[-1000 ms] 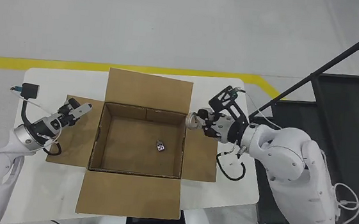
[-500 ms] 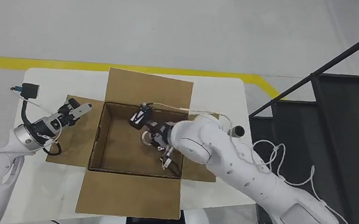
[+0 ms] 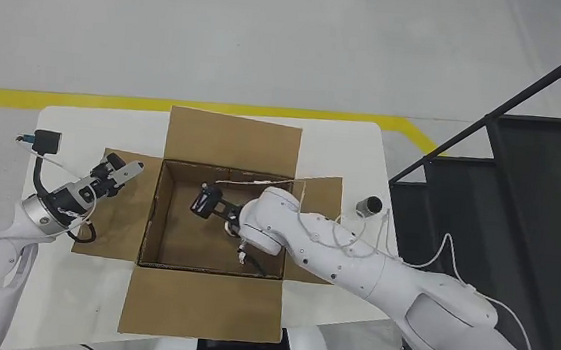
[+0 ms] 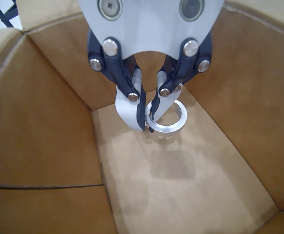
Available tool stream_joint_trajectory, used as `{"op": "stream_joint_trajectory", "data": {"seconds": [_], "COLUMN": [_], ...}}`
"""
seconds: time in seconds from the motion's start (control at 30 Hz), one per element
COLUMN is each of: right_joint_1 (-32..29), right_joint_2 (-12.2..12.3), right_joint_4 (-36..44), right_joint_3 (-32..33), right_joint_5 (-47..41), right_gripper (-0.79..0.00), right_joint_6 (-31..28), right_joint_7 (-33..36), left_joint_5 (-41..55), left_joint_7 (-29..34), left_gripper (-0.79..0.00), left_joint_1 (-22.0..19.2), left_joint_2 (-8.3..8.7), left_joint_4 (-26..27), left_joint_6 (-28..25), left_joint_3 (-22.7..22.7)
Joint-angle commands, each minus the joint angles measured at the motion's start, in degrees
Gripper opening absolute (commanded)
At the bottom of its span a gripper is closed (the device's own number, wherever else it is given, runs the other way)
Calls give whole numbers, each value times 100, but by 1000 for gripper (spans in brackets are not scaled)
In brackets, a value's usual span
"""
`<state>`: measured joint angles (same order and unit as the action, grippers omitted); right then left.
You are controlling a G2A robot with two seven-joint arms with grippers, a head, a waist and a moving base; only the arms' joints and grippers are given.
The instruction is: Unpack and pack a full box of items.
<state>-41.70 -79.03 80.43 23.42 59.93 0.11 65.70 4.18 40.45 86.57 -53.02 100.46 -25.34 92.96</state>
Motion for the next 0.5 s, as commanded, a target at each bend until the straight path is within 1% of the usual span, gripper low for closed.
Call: {"op": "stream_joint_trajectory", "data": {"seconds": [0.0,0.23,0.27,0.33,0.37,0.47], "right_joint_1": [38,191,208,225,234,246], "right_joint_2": [-90,-417,-459,-536,-570,-648], "right_joint_4": [-211,-895,-966,-1090,-1148,-1257], "right_joint_3": [-69,-220,-235,-260,-272,-241], "right_joint_5": [4,-8,-7,-20,-19,-70], "right_gripper": [-785,-785,-760,-363,0,0], "right_joint_6": [2,-8,-8,-13,-24,-37], "right_joint_7": [-65,-391,-414,-421,-414,-429], "left_joint_5": [0,0,0,0,0,0], "left_joint_7": [0,0,0,0,0,0], "left_gripper": [0,0,0,0,0,0], "left_joint_1": [0,0,0,0,0,0], "left_joint_2": [0,0,0,0,0,0], "left_joint_4": [0,0,0,0,0,0], "left_joint_6": [0,0,0,0,0,0], "left_joint_3": [0,0,0,0,0,0]}}
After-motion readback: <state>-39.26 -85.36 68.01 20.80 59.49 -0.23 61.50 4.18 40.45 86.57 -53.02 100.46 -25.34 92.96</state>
